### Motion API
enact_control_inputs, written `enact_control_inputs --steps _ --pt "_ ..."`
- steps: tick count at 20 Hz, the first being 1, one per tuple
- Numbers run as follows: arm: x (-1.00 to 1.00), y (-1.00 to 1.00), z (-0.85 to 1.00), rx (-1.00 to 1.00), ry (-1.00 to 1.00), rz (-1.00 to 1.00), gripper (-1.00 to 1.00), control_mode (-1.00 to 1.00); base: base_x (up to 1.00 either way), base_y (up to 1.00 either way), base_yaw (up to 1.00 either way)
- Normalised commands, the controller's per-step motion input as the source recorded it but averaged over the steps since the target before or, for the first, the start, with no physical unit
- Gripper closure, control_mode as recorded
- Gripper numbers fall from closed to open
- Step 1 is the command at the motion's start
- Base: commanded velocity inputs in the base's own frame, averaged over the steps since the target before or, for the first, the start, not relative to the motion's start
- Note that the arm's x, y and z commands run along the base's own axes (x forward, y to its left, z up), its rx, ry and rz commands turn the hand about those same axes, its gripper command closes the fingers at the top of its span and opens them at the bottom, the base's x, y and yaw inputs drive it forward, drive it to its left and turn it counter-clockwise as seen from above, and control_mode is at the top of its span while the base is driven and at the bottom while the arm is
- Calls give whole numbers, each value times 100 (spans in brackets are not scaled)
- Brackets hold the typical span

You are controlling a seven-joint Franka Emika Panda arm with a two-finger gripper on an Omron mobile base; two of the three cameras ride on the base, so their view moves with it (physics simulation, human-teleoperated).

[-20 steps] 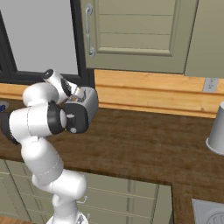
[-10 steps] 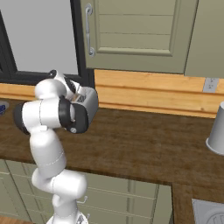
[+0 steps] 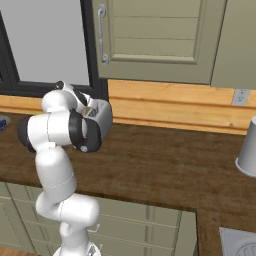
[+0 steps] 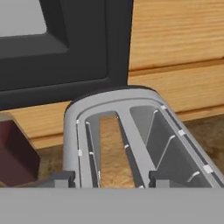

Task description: Start the toaster. Once the lever pops up, take the bread to the plate on the dining counter.

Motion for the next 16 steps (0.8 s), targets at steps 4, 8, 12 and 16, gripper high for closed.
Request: enact_control_inputs --steps 4,8,12,16 --pt "22 -2 -8 0 0 0 100 -100 0 0 0" --pt "1 -10 0 0 -8 0 100 -100 0 0 0" --pt "-25 -6 39 0 -24 0 100 -100 0 0 0" --pt "-60 -2 65 2 -15 0 100 -100 0 0 0"
